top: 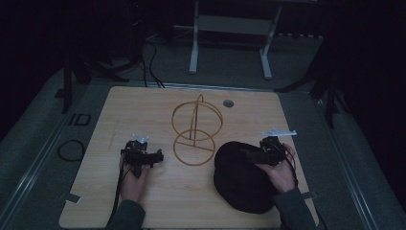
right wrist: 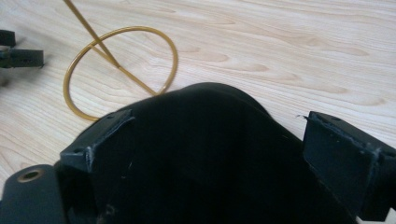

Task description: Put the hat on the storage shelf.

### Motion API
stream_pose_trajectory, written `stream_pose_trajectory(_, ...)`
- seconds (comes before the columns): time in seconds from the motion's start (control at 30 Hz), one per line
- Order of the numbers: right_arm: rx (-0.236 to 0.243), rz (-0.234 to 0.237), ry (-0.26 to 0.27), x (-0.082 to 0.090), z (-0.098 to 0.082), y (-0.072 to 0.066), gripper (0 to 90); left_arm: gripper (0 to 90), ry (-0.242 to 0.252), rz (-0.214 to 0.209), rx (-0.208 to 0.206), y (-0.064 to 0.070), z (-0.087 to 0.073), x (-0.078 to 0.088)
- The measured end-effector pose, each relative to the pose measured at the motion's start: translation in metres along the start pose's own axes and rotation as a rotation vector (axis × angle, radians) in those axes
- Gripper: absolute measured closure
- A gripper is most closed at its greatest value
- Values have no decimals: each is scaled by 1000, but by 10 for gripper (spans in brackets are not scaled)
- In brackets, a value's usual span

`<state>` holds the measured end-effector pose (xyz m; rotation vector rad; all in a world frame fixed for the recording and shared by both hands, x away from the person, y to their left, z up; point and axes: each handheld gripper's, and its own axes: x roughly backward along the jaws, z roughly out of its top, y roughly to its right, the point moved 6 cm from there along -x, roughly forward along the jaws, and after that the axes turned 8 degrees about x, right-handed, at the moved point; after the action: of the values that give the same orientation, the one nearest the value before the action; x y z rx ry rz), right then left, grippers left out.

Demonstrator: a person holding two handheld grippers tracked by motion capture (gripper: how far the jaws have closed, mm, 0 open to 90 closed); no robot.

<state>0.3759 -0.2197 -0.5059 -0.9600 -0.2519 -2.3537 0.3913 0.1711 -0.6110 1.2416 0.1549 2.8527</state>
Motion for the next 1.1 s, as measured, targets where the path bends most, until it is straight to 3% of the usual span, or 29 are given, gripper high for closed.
stream_pose_trajectory(0.1,31,9,-18,-8,4,-9,89,7,0,0,0,0,0,0)
stream_pose_trajectory(0.33,42,15,-56,-16,4,-17,87,6,0,0,-1,0,0,0)
stream_pose_trajectory(0.67,75,-12,-159,-23,-7,-14,80,7,0,-1,-1,0,0,0)
stream_pose_trajectory(0.9,93,-3,-252,-26,-15,-15,88,7,0,-1,-1,0,0,0)
stream_pose_trajectory(1.03,67,-28,-259,-24,-15,-11,262,7,0,-1,-2,0,0,0)
stream_pose_trajectory(1.1,55,-27,-249,-21,-14,-8,397,7,0,-1,-1,0,0,0)
